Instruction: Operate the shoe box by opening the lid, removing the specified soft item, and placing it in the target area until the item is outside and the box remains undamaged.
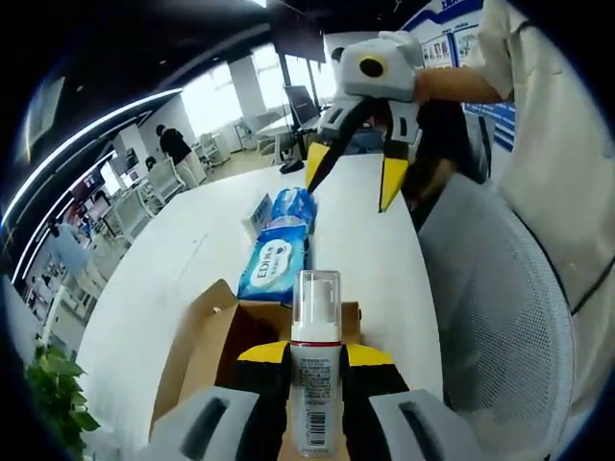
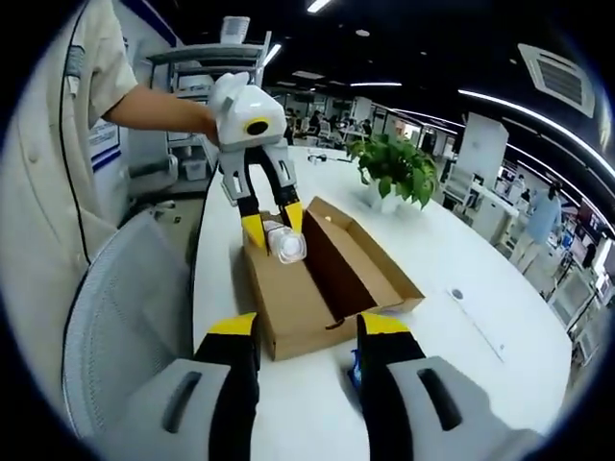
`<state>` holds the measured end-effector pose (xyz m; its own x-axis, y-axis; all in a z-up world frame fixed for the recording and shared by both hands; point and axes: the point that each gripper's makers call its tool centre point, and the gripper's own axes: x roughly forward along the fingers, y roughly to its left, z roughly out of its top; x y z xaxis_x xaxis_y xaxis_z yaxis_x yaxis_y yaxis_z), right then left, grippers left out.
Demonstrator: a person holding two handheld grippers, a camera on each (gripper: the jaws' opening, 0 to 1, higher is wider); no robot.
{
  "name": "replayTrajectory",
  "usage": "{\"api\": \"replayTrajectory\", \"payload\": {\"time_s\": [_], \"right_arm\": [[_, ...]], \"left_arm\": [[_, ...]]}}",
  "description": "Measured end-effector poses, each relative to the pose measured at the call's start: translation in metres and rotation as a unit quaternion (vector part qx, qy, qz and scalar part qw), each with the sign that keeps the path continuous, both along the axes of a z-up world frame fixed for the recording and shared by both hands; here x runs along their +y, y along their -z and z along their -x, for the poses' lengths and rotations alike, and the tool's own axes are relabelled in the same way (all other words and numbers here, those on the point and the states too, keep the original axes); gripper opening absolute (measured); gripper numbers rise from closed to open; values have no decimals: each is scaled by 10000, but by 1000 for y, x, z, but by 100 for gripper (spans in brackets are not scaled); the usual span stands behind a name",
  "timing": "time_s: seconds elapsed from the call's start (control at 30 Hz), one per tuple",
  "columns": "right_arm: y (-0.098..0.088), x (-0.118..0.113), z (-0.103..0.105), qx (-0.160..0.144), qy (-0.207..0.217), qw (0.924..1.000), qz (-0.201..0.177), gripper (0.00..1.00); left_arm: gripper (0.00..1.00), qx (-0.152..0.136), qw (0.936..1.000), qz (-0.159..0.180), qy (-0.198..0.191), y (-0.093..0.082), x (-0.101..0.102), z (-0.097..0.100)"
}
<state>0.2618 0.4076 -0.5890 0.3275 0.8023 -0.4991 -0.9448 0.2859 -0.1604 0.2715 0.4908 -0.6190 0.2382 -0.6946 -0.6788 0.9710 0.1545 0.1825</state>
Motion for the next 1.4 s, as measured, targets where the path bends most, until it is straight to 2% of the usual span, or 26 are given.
{"api": "replayTrajectory", "payload": {"time_s": [0.3,0.6,0.8,1.03,1.2,1.4], "right_arm": [[-4,20,11,-83,-372,9993,27,30],[-4,35,19,-120,-622,9980,76,29],[-8,45,20,-182,-745,9970,55,25],[-8,48,19,-295,-853,9958,134,25],[-6,48,19,-361,-978,9943,233,20],[-8,50,19,-300,-1078,9933,293,19]], "left_arm": [[20,-25,9996,262,144,-10,-15,11],[20,-37,9990,354,277,-9,-22,17],[20,-87,9981,464,406,-11,-32,21],[20,-100,9973,570,461,-13,-39,24],[20,-104,9966,680,454,-15,-42,23],[20,-114,9958,808,414,-15,-44,23]]}}
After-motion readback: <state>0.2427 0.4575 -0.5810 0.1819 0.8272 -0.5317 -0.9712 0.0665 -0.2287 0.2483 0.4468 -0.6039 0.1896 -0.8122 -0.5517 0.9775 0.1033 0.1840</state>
